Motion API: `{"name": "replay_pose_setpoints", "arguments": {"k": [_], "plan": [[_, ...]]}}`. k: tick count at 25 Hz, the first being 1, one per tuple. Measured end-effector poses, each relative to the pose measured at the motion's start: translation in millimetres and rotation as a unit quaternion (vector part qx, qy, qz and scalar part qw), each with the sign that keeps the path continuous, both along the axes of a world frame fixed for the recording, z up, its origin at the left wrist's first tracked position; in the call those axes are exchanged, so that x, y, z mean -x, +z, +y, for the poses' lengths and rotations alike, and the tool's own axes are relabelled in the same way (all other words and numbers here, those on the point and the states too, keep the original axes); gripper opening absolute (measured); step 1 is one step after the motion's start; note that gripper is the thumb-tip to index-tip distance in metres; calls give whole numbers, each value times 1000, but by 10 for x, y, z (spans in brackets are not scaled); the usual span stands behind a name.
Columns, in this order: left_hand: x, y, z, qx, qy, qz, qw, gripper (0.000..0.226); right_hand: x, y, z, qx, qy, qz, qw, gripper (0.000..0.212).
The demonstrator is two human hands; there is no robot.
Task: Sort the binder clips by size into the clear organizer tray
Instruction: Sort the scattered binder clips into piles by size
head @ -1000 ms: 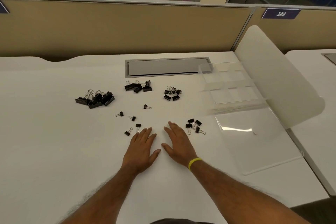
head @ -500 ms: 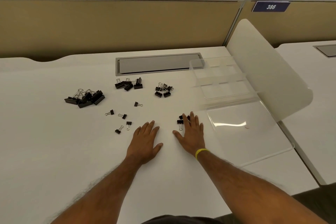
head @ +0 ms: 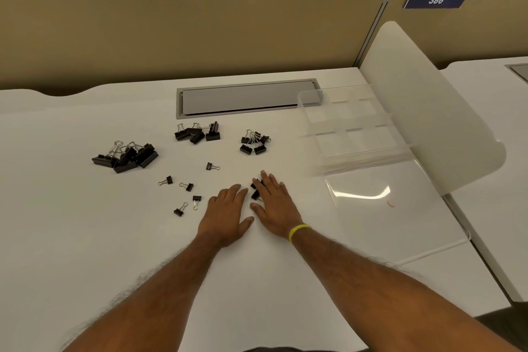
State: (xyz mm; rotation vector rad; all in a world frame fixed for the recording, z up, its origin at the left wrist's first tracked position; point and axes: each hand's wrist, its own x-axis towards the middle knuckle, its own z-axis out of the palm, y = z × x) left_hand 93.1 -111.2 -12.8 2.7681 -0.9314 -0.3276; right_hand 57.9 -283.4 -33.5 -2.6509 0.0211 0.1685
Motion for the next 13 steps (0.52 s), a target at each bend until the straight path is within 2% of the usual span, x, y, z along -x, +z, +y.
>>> {"name": "replay_pose_setpoints", "arguments": {"k": [4,8,13], "plan": [[-213,72,-155,15,15,60,998,83,-118,228,-271,-134,-57,-34,989,68],[-370,120,-315,21,19,112,993,79,-129,280,-461,-131,-139,65,979,75],[-482,103,-435,67,52,149,985,58,-248,247,-313,-133,-123,35,983,52]]}}
